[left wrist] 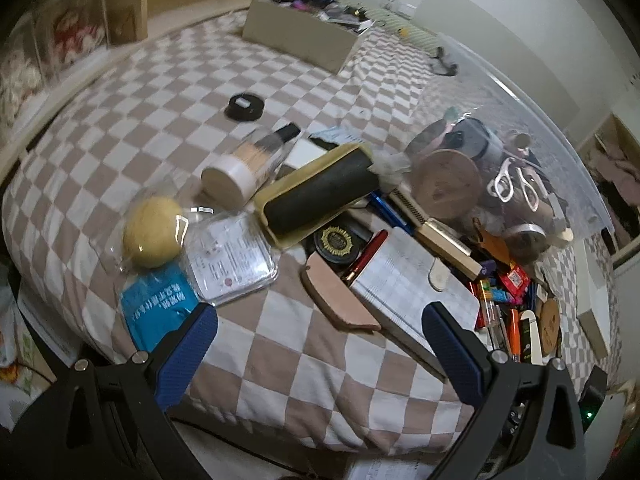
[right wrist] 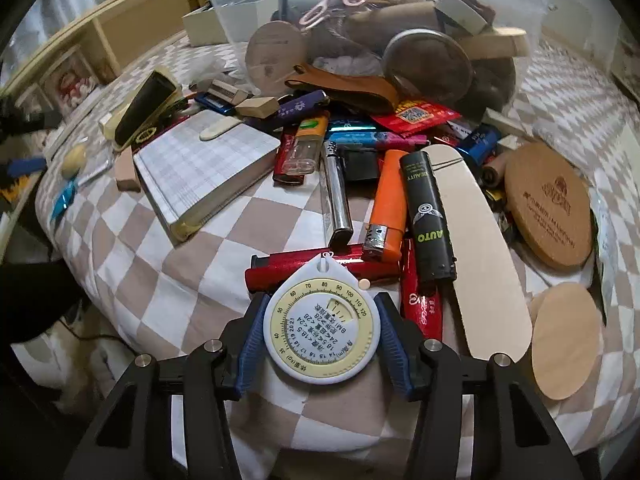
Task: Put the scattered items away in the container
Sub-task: 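Lower the right gripper onto the round white tape measure and close it, then lower the left gripper onto the tan leather piece and close it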
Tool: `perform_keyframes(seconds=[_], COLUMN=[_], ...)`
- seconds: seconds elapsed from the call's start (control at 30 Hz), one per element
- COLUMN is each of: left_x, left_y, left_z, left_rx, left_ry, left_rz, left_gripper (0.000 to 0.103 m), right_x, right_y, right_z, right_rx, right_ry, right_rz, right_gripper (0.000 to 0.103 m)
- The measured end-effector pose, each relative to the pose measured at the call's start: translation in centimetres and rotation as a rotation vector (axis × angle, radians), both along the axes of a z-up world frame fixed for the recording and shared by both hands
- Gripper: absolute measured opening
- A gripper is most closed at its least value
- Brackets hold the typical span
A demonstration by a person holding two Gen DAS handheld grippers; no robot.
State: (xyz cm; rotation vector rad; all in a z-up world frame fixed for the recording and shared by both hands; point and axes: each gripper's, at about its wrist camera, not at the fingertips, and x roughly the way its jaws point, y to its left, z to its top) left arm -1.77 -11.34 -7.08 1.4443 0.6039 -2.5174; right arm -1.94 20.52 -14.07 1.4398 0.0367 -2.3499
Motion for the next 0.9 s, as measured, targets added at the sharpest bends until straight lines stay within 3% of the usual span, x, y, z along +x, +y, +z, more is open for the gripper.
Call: perform_keyframes(seconds=[0.13, 0.47, 0.63, 0.9], left_x=[-0.7, -3.3, -4.1, -4.3], left_y=[0.2, 3.0, 4.0, 4.3], left_z=[-1.0, -4.8, -6.4, -6.6], left_rx=[0.001, -0.208, -0.357, -0.393], left_ry=[-0.029, -0.141, -0.191, -0.179], left_rz=[0.028, 0.014, 0.010, 0.002], left_gripper=[0.103, 0.101, 0.101, 0.101], right_x=[-0.1, 0.6, 0.6, 0.6], right_y=[0.2, 0.6, 0.9, 1.0], right_z=[-0.1, -0.2, -0.2, -0.2], right_rx=[-0.030, -0.065, -0.085, -0.092], right_ry=[-0.032, -0.091, -0.110, -0.121], right_rz=[-0.008, -0.013, -0.021, -0.027], right_gripper=[0.054, 0.054, 0.054, 0.054])
